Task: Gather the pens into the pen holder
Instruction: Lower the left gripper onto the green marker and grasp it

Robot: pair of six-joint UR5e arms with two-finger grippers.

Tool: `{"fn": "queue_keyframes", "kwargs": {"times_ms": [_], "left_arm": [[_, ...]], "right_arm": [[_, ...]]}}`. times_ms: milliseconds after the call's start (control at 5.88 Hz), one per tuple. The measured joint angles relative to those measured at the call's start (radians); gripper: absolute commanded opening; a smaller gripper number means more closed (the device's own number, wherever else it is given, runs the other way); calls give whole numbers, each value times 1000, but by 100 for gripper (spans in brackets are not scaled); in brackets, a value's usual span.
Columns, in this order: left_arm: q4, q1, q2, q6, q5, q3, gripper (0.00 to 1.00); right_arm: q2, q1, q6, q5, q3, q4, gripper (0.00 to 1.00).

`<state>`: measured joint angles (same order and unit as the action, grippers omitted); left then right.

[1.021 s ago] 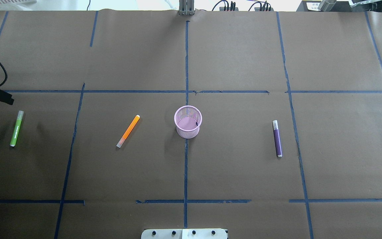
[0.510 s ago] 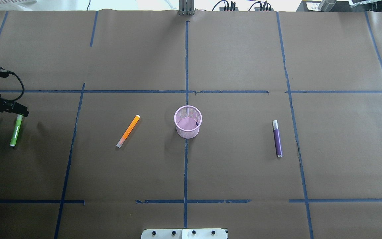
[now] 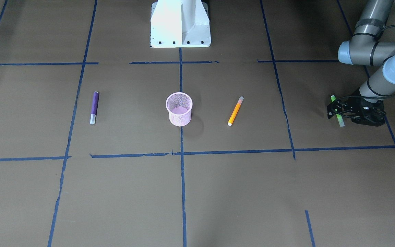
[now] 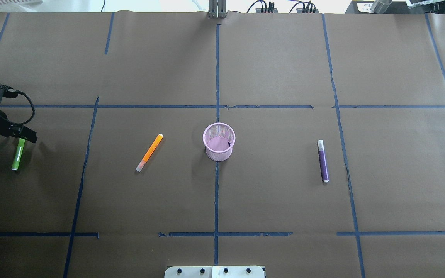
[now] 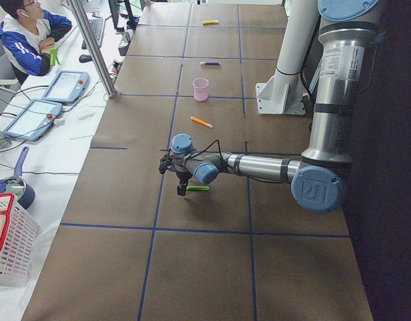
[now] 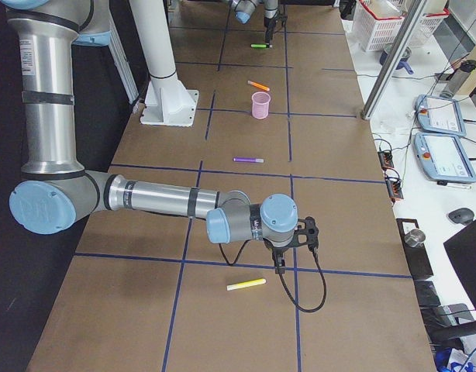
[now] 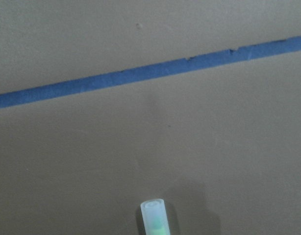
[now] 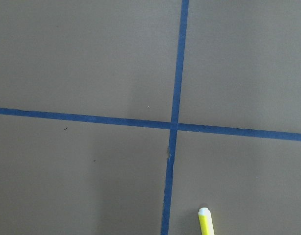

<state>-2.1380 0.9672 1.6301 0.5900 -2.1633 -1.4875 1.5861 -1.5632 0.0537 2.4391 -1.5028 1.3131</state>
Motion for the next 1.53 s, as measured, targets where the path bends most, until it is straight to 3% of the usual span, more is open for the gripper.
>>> {"fn": "queue_keyframes", "kwargs": {"times_ms": [170, 510, 851, 1531], "left_arm": [[1, -1, -1, -2, -1, 2, 50], [2, -1, -3, -4, -1, 2, 11], [3, 1, -6, -4, 1, -1, 0], [7, 15, -3, -4, -1, -69, 0]], "right_arm": [[0, 0, 0, 0, -1, 0, 100], [-1, 0, 0, 0, 0, 0, 100], [-1, 0, 0, 0, 3, 0, 100], [0, 0, 0, 0, 6, 1, 100]]}}
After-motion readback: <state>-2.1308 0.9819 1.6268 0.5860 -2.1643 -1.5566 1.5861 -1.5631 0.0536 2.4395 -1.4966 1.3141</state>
